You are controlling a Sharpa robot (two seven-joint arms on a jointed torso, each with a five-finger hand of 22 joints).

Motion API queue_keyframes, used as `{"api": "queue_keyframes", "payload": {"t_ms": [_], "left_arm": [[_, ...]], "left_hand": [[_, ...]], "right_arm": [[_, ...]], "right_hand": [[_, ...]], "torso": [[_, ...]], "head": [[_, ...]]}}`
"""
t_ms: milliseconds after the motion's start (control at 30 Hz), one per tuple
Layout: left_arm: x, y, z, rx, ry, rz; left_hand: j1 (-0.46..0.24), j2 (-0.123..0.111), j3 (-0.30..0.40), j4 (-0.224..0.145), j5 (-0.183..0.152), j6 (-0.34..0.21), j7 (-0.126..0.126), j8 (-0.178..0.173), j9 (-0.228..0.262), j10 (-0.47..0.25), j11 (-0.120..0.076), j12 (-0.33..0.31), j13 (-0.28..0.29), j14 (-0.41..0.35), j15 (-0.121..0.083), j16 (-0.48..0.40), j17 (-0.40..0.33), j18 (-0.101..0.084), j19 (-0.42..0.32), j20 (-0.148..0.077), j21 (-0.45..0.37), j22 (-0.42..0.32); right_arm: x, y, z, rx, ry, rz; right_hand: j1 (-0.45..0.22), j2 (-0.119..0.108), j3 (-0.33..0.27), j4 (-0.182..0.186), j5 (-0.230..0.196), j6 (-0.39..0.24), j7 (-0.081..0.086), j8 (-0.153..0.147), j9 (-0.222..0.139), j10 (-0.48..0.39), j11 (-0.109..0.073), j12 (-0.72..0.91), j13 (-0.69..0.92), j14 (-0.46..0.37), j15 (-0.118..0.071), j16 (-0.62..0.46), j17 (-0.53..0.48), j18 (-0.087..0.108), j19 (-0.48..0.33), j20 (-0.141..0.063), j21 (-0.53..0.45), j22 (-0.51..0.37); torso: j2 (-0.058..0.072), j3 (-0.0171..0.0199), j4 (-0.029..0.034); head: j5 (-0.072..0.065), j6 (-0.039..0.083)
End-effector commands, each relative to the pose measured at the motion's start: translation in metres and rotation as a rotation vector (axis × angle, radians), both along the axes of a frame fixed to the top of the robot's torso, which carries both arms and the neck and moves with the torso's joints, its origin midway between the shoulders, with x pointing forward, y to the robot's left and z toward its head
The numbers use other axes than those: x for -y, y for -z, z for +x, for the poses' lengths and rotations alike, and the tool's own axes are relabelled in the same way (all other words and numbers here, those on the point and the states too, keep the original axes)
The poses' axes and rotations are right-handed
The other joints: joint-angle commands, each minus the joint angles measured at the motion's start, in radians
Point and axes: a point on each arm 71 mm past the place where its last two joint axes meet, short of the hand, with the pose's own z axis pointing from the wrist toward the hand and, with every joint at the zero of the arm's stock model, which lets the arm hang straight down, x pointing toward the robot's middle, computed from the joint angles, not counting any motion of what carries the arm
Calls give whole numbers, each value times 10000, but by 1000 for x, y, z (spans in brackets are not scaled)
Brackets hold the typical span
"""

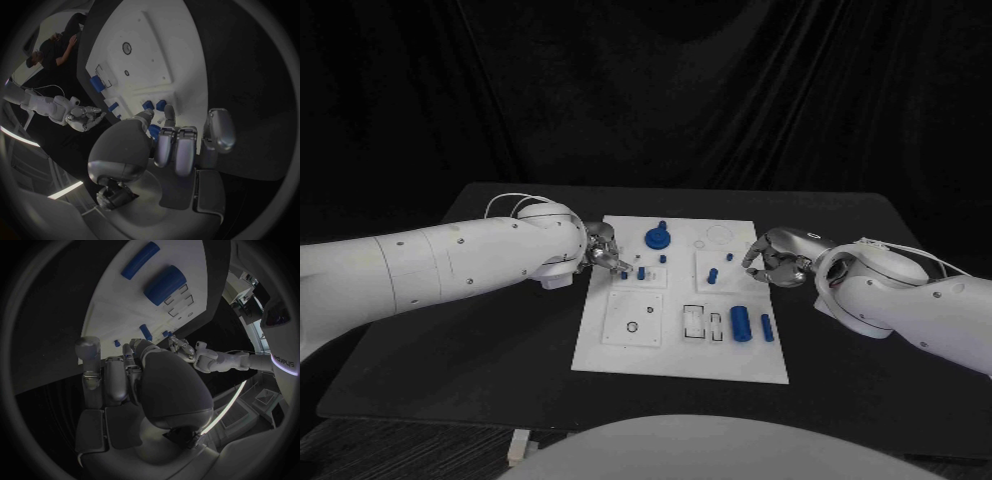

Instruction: Assemble the parts on the task board

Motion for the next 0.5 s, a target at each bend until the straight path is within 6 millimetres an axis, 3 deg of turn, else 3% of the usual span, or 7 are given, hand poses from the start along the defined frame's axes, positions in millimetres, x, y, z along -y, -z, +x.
{"api": "queue_keyframes", "payload": {"t_ms": [33, 367, 500], "left_arm": [[4, 2, -1, -187, 208, 37], [6, 4, -2, -394, 299, 163], [5, 5, -2, -461, 301, 218]], "left_hand": [[47, 57, 38, 49, 53, -84, -6, -50, -26, 275, 25, -41, 1997, 907, 11, -58, 2452, 172, -77, -7, -41, 1477], [41, 76, 39, 70, 92, -82, 7, -104, -90, 260, 37, -50, 1988, 890, 21, -67, 2432, 176, -96, 1, -68, 1469], [161, 75, 110, -3, 527, -35, 12, -256, -289, 235, 49, -64, 1973, 876, 37, -75, 2417, 183, -123, 20, -105, 1462]], "right_arm": [[1, 2, -1, -110, 72, -103], [0, 2, -1, -100, 73, -97], [0, 2, -1, -88, 74, -90]], "right_hand": [[-67, 3, 46, 6, 52, 25, 14, 17, 4, 168, 44, -32, 1499, 345, 72, -33, -15, 113, -78, -3, -58, 764], [-91, 13, 69, 3, 63, 29, 8, 23, 6, 165, 39, -35, 1495, 341, 70, -46, -29, 118, -83, -3, -91, 760], [-91, 13, 69, 3, 63, 29, 8, 23, 6, 165, 39, -35, 1495, 341, 70, -46, -29, 118, -83, -3, -91, 760]], "torso": [[1, 4, 10], [-1, -4, -11], [-5, -4, -13]], "head": [[-9, -2], [9, -2], [9, -2]]}}
